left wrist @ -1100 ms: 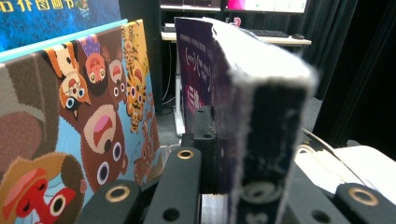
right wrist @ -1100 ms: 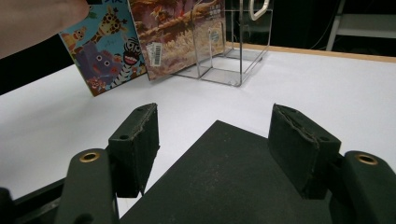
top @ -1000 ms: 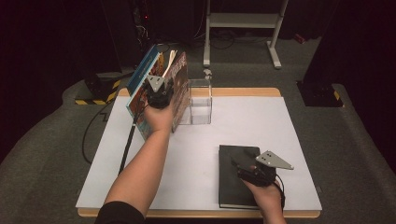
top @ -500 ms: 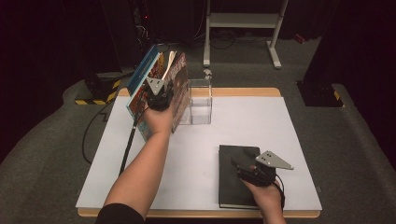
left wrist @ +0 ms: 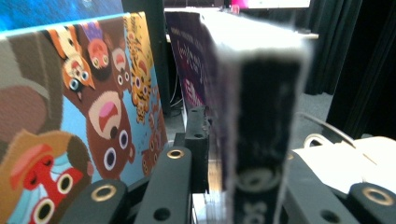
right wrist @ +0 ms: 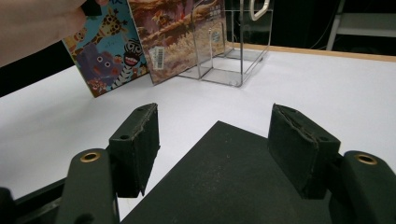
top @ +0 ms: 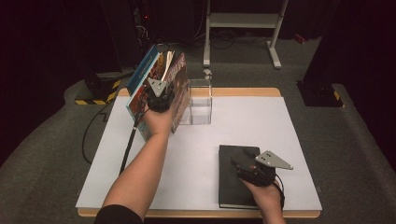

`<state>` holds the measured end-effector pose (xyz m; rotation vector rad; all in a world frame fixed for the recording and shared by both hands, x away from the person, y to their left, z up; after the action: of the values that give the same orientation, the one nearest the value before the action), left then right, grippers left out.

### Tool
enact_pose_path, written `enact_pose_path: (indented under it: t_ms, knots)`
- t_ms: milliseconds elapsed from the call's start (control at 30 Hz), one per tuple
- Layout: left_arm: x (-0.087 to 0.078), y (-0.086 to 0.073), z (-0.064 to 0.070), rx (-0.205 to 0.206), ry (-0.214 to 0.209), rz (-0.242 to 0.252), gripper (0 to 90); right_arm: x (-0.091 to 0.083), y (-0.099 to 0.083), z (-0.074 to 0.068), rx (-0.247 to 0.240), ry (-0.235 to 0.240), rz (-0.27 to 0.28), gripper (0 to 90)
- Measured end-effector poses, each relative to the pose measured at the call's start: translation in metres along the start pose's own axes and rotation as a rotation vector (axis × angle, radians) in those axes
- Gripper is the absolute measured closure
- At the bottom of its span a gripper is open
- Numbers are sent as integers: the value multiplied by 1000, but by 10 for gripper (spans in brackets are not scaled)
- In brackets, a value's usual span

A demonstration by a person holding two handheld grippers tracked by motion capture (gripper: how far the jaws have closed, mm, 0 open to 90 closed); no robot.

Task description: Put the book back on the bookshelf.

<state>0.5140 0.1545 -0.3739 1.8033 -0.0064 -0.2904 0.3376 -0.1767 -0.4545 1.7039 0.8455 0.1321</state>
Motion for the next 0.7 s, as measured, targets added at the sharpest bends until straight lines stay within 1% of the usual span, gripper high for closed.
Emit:
enact_pose_path:
  t_ms: [133,367,467,700]
  knots:
    - [1,-1,0,-8,-5,-8,745,0,0,0,5,1,3,334]
    - [0,-3,1,-4,-11,-12,716,0,0,-1,2,5,0,334]
    - [0,-4,1,-12,-14,-18,702,1,0,-1,2,6,-1,335]
    - [-2,-9,1,-5,-21,-30,674,1,0,-2,1,9,-3,335]
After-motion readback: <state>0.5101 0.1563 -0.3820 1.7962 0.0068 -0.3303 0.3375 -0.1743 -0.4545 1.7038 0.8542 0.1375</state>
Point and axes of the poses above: each handheld gripper's, and its own axes: x roughly forward along the jaws, y roughly out of its top, z roughly to its right, the point moved 1 cm from there along x, roughly forward along the jaws, and after that the axes turned 12 degrees about x, right-handed, at the moved point
